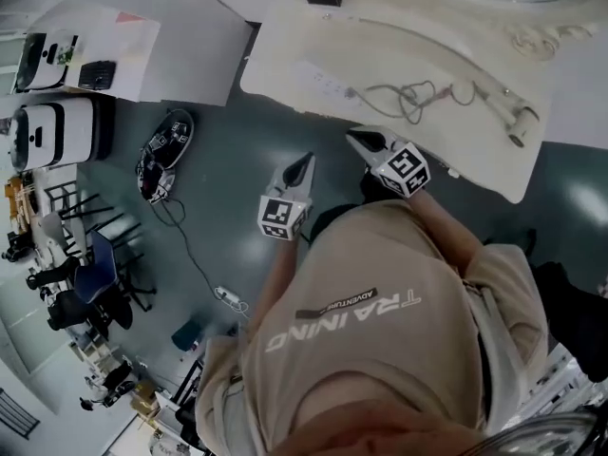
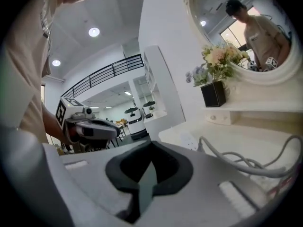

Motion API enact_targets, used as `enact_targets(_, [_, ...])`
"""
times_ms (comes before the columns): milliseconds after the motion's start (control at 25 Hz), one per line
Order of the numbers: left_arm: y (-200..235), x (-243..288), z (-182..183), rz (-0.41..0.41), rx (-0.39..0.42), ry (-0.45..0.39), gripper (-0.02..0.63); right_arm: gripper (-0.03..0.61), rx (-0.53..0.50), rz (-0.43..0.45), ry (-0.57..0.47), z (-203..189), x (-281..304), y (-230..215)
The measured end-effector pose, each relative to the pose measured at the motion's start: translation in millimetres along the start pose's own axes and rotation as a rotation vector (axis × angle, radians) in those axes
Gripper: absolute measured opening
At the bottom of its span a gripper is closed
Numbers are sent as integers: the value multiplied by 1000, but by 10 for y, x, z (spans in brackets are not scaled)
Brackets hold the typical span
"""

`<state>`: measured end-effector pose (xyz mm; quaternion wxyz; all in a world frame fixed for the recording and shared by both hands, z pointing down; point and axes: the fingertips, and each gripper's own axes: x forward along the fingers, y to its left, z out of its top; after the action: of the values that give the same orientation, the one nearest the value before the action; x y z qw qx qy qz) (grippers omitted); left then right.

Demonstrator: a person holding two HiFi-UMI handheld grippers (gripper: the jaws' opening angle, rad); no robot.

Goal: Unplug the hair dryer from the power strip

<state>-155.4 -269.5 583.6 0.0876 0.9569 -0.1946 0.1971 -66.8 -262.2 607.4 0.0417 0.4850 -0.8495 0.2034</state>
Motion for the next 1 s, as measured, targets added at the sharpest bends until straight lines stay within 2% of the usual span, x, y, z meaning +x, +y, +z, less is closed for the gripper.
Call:
enact_targets(160, [38,331,264,-82,42,-2,6,5,24,-28,15,-43,-4,-116])
enact_targets(320, [44,655,292,-193,103,30,6,5,81,-54,39,-151,-19,-254])
enact_targets(480, [191,1007,371,-285,99,47,6,5,133,-154,35,-200,-15,-497])
enact_targets(640, [298,1294,463,-415,144,45,6,5,154,-246,37,-204,38,-668])
enact_targets(720, [366,1364,489,-479,184,58,6,5,173,-279,43,-172,114,-681])
enact_targets(840, [484,1471,484,-590,292,72,6,5,200,-344,56,-99,249,-661])
enact_targets(1000, [547,1609,370,-755,424,97,6,5,247,-481,78,-136,413,-740])
